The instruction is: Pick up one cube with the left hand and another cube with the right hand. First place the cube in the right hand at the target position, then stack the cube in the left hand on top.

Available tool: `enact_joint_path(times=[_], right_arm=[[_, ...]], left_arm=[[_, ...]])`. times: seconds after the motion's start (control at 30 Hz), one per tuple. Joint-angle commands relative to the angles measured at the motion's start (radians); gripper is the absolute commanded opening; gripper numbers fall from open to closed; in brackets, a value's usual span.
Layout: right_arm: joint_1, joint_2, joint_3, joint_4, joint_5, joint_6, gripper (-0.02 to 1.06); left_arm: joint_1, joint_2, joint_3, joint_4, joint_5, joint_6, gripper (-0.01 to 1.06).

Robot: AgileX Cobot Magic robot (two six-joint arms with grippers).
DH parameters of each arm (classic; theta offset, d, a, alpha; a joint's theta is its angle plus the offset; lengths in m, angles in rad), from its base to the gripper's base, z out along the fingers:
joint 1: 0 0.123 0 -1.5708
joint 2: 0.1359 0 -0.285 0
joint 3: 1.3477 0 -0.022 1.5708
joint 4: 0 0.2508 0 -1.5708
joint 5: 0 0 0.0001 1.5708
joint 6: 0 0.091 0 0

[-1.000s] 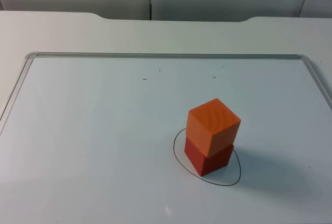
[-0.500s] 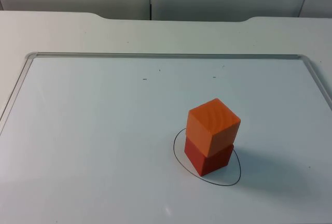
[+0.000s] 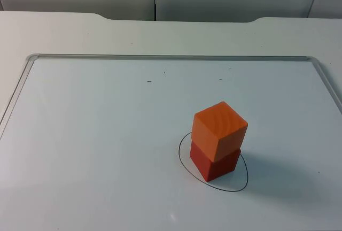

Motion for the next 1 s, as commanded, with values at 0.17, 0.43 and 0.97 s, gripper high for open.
enact_joint_path(times=[0.17, 0.43, 0.97], right_arm=[[0.003, -0.003, 0.008, 0.003, -0.014, -0.008, 1.05], [-0.064, -0.003, 0.008, 0.003, -0.014, -0.008, 1.05], [-0.717, -0.003, 0.008, 0.003, -0.014, -0.008, 1.05]], left_arm=[[-0.006, -0.005, 0.002, -0.007, -0.009, 0.000, 1.05], [-0.006, -0.005, 0.002, -0.007, -0.009, 0.000, 1.05], [0.081, -0.005, 0.002, -0.007, -0.009, 0.000, 1.05]])
